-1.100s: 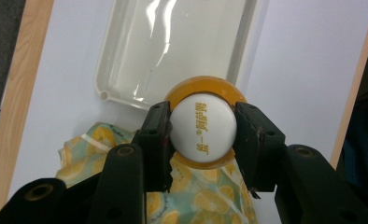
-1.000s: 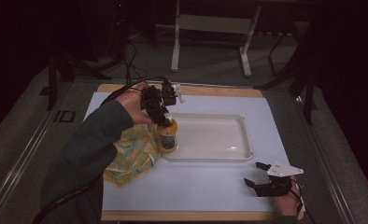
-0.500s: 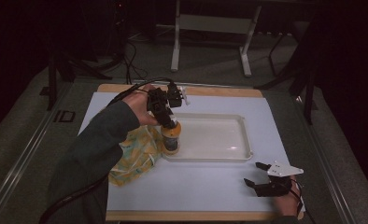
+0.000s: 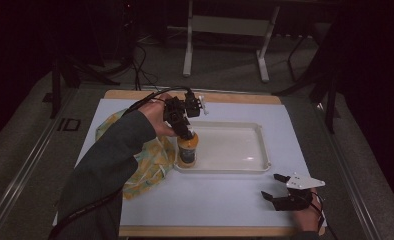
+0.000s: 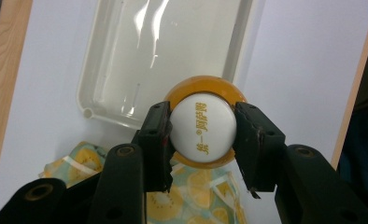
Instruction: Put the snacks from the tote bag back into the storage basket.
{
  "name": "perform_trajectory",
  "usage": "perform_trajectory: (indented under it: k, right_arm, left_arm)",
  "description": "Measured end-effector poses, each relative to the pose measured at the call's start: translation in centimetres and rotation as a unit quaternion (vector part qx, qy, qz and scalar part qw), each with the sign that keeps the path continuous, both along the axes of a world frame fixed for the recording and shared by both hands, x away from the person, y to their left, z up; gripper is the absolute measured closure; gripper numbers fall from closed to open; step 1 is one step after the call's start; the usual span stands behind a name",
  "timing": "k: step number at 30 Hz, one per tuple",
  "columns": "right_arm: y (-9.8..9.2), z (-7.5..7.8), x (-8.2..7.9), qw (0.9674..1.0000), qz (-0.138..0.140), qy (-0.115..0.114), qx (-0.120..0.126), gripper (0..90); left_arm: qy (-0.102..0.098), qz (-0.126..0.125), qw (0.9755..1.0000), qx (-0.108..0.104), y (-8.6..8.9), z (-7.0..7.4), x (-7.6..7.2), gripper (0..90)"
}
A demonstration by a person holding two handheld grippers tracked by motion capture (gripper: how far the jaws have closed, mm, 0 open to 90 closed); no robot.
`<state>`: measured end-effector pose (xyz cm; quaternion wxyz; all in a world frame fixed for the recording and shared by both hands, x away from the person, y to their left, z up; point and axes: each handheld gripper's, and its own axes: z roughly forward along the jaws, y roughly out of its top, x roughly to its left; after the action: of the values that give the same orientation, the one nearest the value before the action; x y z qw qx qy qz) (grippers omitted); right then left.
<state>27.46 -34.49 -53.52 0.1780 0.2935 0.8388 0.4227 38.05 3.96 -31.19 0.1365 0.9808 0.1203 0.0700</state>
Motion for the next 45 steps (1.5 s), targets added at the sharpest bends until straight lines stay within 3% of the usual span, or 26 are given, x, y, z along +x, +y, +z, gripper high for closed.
perform_trajectory:
  k: [21,45]
  right_arm:
    - [0.0,0.0,0.0,1.0,0.001,0.001,0.0,16.7]
    - [0.0,0.0,0.1,1.0,0.004,0.005,0.004,16.5]
  left_arm:
    - [-0.003,0.012,0.9999,0.006,-0.7,-1.3,0.5,58.9]
    - [0.014,0.029,0.9993,0.017,-0.1,-3.0,0.9,58.8]
